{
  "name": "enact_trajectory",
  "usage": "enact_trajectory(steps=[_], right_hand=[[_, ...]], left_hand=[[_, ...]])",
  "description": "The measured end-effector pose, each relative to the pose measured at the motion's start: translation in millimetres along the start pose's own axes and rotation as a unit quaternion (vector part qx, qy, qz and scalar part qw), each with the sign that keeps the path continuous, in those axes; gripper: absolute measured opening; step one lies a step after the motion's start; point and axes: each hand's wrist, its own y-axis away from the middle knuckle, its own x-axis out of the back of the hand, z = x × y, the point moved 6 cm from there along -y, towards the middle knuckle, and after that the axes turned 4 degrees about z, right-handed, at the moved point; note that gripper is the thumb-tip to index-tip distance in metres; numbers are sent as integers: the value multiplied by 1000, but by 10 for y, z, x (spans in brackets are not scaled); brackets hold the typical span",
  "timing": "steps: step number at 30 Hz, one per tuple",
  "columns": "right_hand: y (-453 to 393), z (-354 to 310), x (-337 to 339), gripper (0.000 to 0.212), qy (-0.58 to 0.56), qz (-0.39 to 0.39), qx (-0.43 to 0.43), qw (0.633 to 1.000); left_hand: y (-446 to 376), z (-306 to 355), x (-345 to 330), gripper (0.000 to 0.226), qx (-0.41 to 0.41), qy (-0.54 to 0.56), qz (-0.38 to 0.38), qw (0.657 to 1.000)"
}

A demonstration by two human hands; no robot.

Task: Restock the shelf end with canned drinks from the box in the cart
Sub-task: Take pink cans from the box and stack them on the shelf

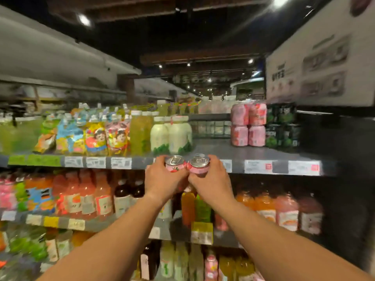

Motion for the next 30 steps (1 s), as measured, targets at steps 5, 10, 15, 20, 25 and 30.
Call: enact_trajectory(steps=[5, 10, 15, 20, 25, 30], right_hand=[[-382, 225, 703, 65, 2, 54, 24, 998], [-761, 409, 1196, 72, -32, 84, 4, 996], [-1111, 512, 1549, 56, -18, 116, 15, 993], [-1524, 756, 1745, 54, 35, 119, -18, 992], [-1953, 1080, 1623, 56, 93, 46, -104, 989], [-2150, 1322, 1486, 61, 126, 10, -137, 983]], left_hand=[[-83, 580, -554, 53, -32, 66, -16, 997], [-266, 1002, -1042, 54, -42, 112, -19, 993], [-545, 1273, -1470, 39, -43, 147, -39, 987], [-762, 1422, -2012, 50, -15, 149, -95, 984], [-987, 1338, -2440, 50, 25, 120, -141, 982], [-1147, 1197, -2645, 50, 47, 109, -177, 977]])
